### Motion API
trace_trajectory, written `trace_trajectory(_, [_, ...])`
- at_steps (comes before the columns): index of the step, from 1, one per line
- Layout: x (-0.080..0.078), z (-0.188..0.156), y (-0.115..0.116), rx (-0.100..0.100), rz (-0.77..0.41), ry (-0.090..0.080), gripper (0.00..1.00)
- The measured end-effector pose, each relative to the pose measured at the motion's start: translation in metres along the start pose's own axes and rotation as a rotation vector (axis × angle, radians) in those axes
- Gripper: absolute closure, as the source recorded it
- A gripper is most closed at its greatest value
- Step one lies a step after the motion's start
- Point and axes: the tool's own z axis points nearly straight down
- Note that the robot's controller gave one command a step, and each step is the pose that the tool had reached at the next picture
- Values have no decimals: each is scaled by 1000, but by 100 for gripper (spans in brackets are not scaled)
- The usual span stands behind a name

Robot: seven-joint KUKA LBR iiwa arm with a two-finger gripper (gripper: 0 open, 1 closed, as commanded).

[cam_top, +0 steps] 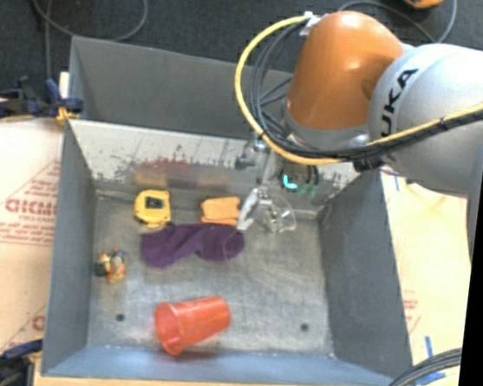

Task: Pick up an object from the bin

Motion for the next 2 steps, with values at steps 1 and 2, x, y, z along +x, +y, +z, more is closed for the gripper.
trace_trajectory(1, [-1, -5, 0, -1, 1, -8, 0])
trace_trajectory(2, [16, 23, 10, 2, -96, -12, 0])
